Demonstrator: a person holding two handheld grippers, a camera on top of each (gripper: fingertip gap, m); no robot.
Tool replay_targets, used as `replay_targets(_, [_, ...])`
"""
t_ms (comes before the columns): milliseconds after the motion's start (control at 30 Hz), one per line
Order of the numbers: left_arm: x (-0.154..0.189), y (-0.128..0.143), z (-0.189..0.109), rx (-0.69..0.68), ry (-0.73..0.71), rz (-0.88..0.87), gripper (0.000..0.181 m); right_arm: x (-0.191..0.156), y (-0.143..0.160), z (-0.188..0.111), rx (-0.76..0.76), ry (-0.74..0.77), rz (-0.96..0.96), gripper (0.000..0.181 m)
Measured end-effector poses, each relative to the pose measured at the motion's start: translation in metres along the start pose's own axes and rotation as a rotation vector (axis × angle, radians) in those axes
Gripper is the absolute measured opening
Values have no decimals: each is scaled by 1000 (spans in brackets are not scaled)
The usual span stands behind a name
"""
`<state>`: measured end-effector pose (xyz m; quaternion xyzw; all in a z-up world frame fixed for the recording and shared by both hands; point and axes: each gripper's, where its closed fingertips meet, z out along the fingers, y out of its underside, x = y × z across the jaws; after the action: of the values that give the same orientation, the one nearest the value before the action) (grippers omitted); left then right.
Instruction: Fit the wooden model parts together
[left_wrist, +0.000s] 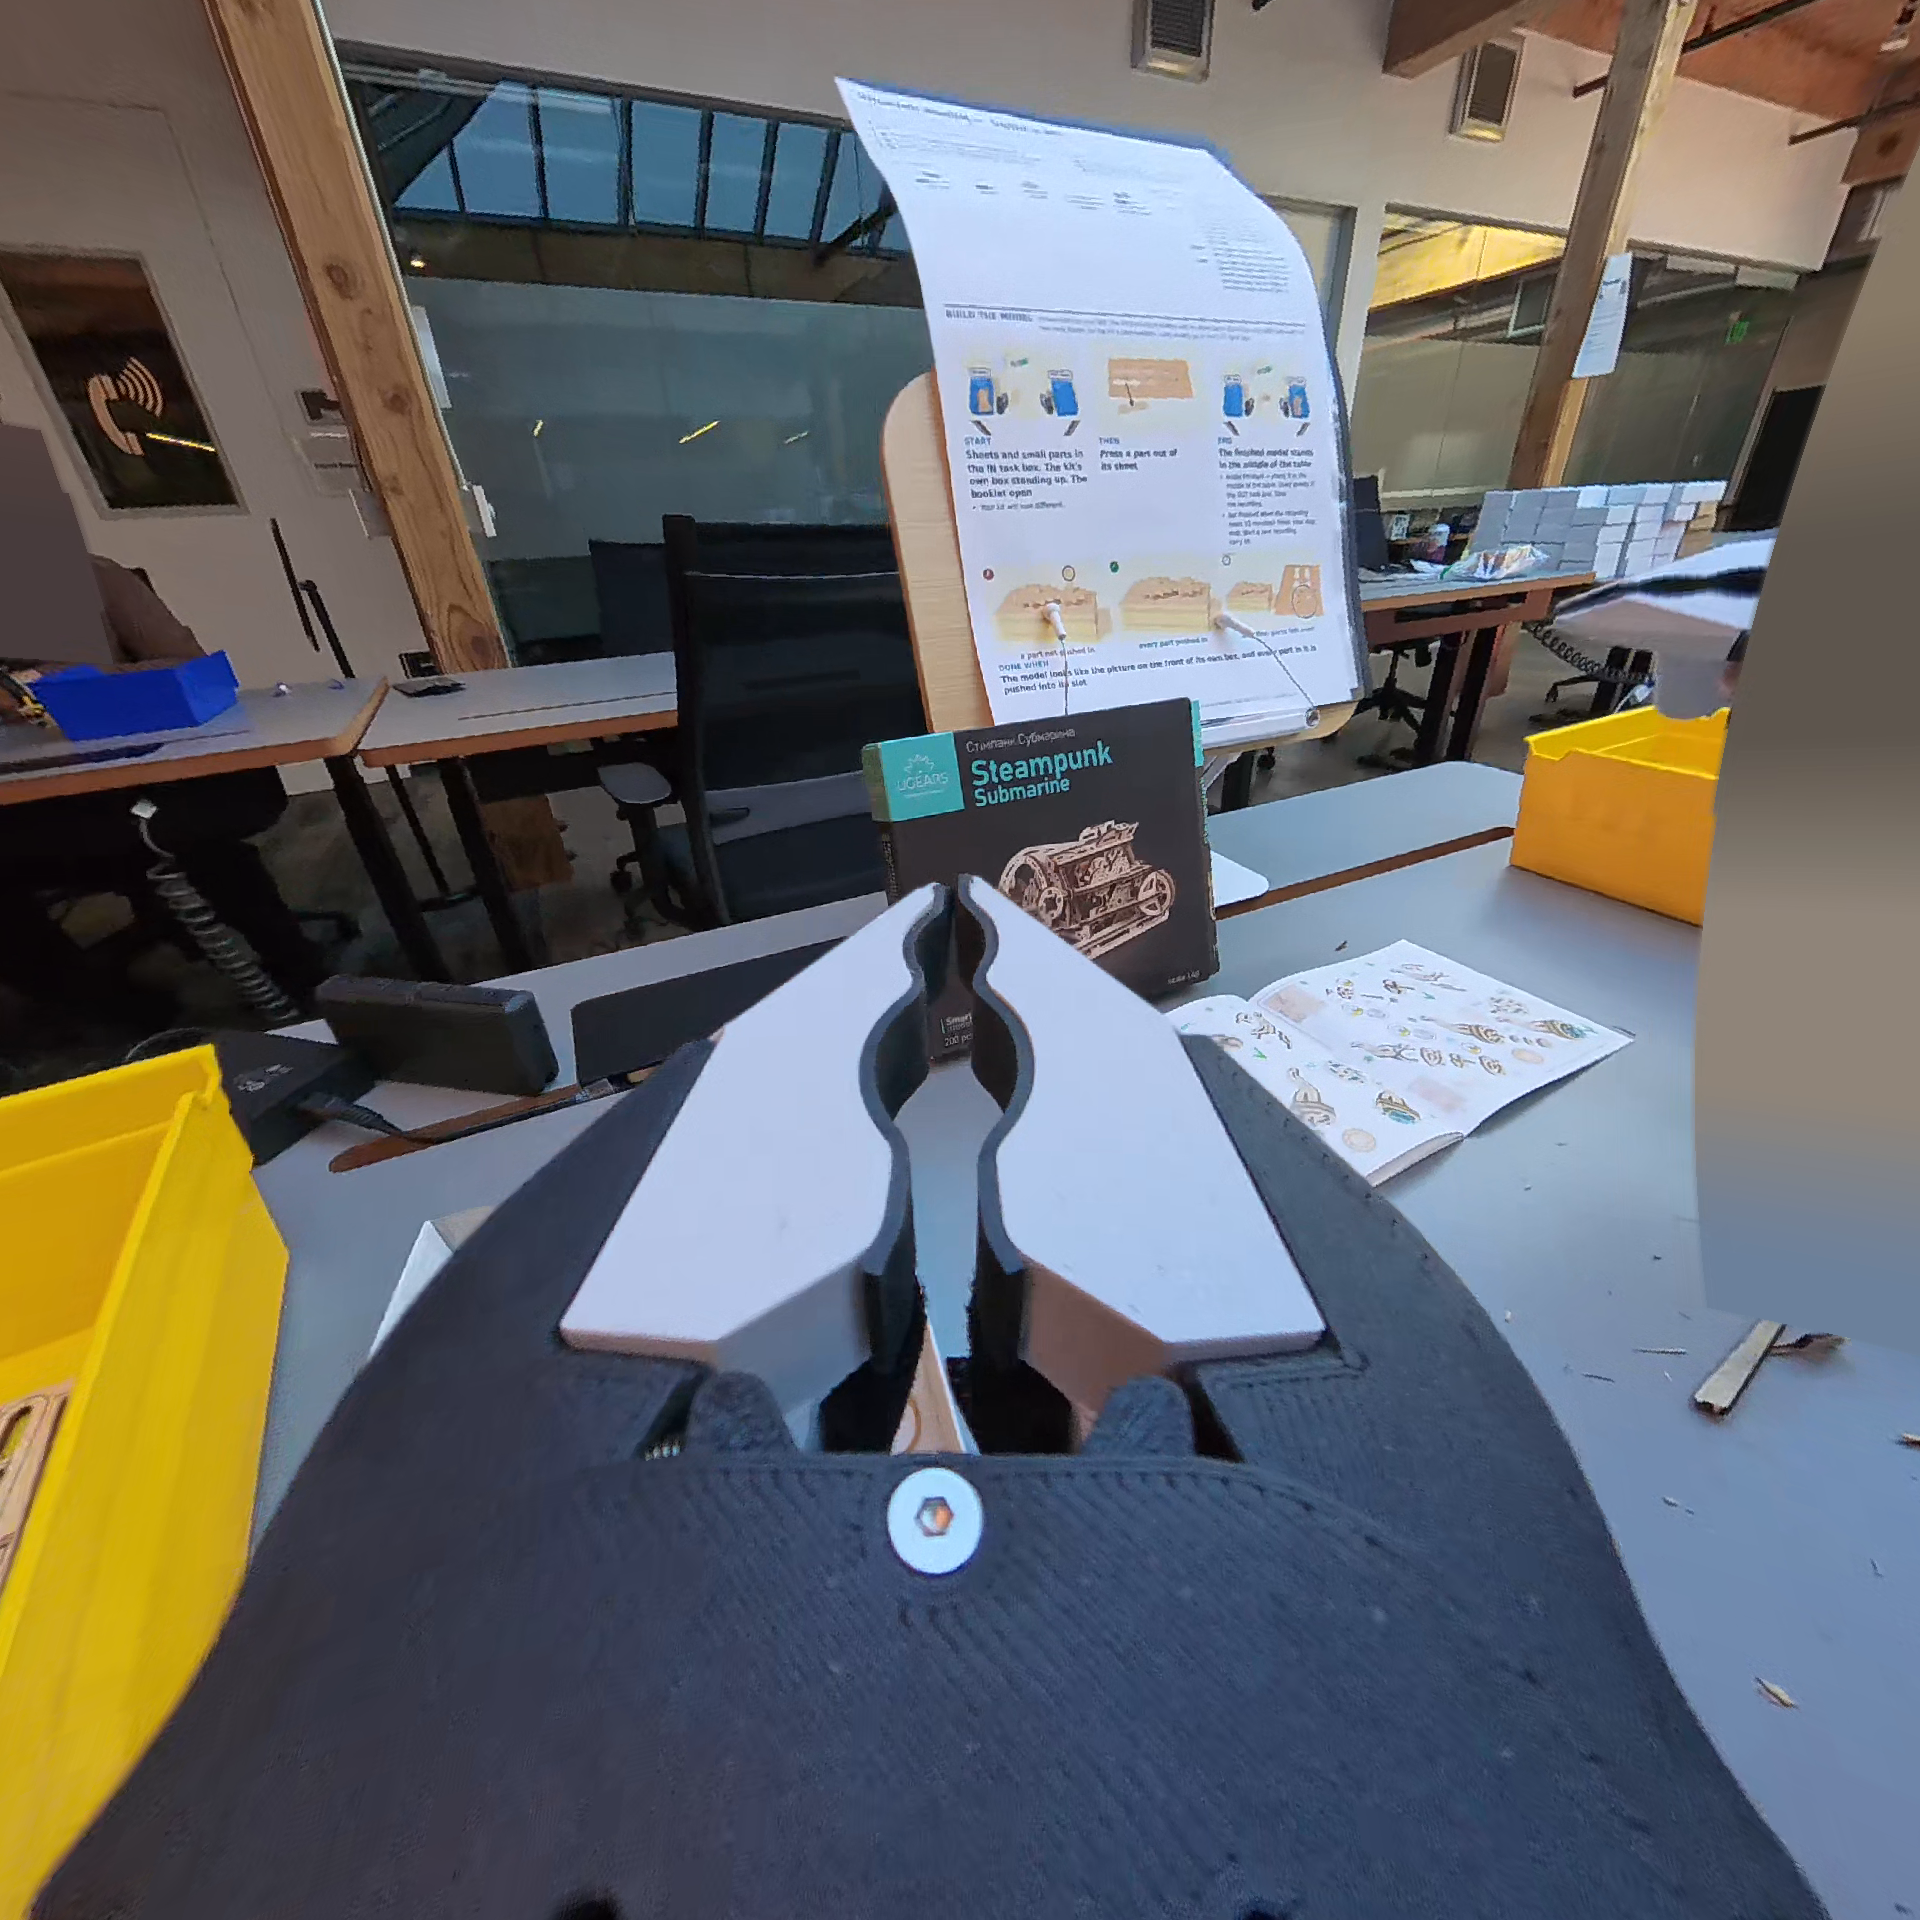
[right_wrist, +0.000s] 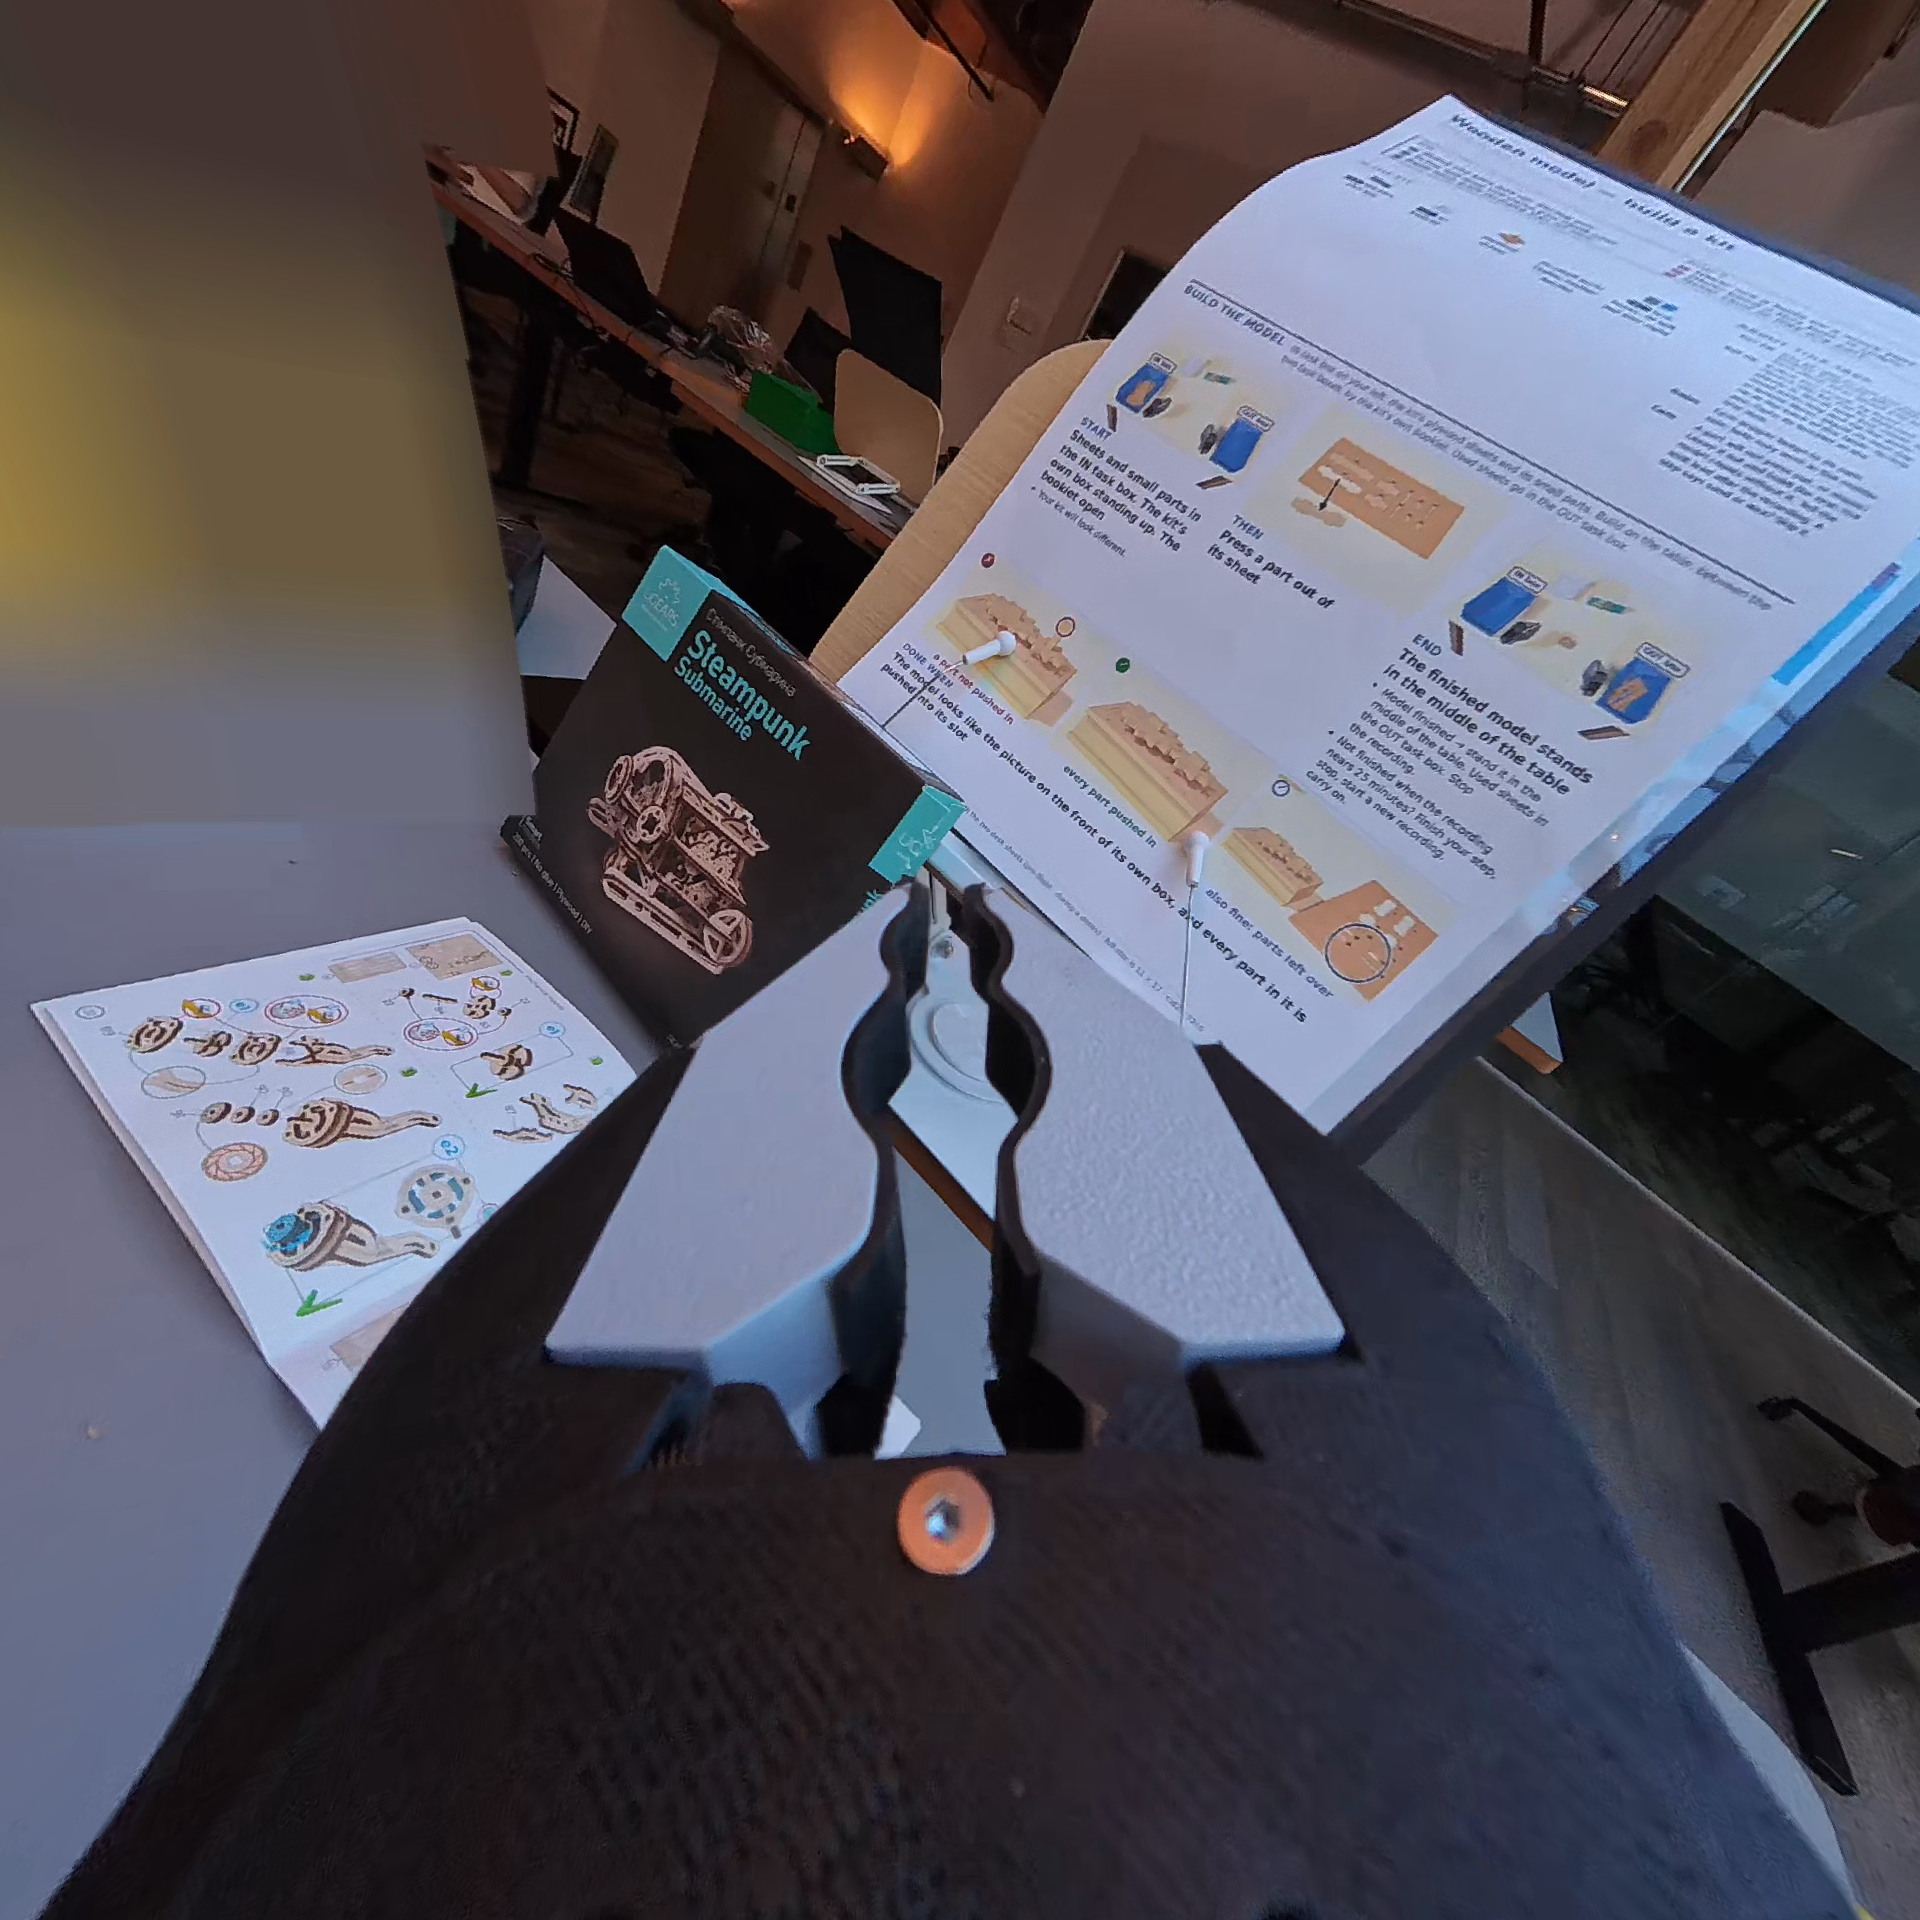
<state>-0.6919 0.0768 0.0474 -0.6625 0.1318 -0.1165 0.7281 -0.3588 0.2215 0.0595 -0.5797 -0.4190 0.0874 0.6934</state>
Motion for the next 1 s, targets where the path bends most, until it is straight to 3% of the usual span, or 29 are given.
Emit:
replay_targets(67, [-2, -6, -6, 21, 3, -26, 0, -8, -1, 4, -14, -22, 24, 21])
replay_targets(167, [-4, -9, -16, 22, -4, -71, 1, -26, -9, 8, -16, -60, 38, 29])
replay_targets(367, [-13, 4, -58, -41, -87, -136, 36, -80, -25, 6, -20, -202, 114, 42])
replay_targets(467, [-34, 11, -102, -107, -214, -112, 50, -135, -33, 3, -44, -383, 232, 50])
replay_targets(667, [-88, 10, -232, -240, -483, -147, 53, -273, -79, -13, -36, -772, 292, 52])
replay_targets(767, [-106, 36, -284, -347, -553, -264, 59, -343, -107, -21, -59, -964, 314, 52])
replay_targets(867, [-120, 73, -315, -426, -590, -360, 62, -410, -132, -17, -96, -1103, 356, 52])
replay_targets(1000, [-130, 116, -329, -481, -600, -413, 64, -486, -132, 16, -216, -1164, 315, 54])
